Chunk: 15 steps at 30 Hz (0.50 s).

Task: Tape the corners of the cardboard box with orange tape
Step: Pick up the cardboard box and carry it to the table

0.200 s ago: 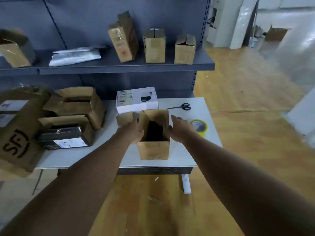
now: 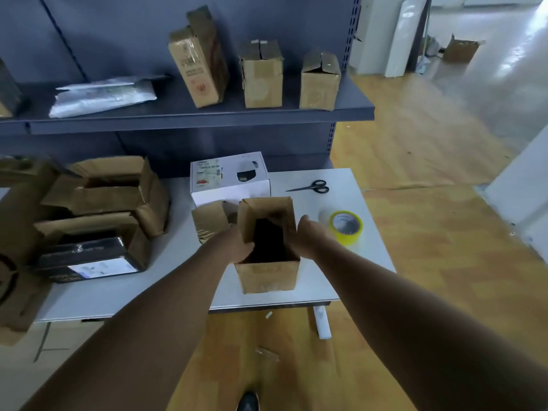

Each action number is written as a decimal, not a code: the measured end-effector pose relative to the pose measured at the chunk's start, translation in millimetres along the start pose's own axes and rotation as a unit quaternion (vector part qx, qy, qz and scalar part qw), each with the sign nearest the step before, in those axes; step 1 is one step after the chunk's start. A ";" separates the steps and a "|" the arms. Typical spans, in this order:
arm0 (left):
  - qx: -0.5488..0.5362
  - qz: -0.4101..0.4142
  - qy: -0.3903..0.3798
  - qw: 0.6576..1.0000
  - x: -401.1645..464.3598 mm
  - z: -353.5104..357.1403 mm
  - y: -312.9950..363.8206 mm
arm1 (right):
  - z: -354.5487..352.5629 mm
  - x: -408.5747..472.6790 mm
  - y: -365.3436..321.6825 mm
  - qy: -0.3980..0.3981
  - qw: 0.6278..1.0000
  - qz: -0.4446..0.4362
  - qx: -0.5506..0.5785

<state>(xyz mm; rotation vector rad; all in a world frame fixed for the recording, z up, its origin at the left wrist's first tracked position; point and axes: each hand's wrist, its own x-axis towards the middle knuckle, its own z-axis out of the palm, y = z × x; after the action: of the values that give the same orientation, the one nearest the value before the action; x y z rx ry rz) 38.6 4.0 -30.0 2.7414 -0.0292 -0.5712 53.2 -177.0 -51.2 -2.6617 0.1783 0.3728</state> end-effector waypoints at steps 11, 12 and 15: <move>-0.062 -0.075 -0.106 0.990 36.9 0.8 -9.9 | 23.1 18.7 -21.6 -0.094 0.986 0.124 0.060; -0.069 -0.066 -0.101 0.990 37.0 0.8 -10.9 | 21.2 16.1 -23.2 -0.102 0.982 0.138 0.083; -0.060 -0.043 -0.118 0.990 34.3 1.1 -15.8 | 27.4 14.6 -24.3 -0.083 0.979 0.154 0.102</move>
<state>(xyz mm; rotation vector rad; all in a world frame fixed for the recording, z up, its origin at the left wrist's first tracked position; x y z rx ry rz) 68.9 15.6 -49.3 2.5547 0.0647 -0.8881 65.2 -144.0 -69.1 -2.3869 0.5500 0.6361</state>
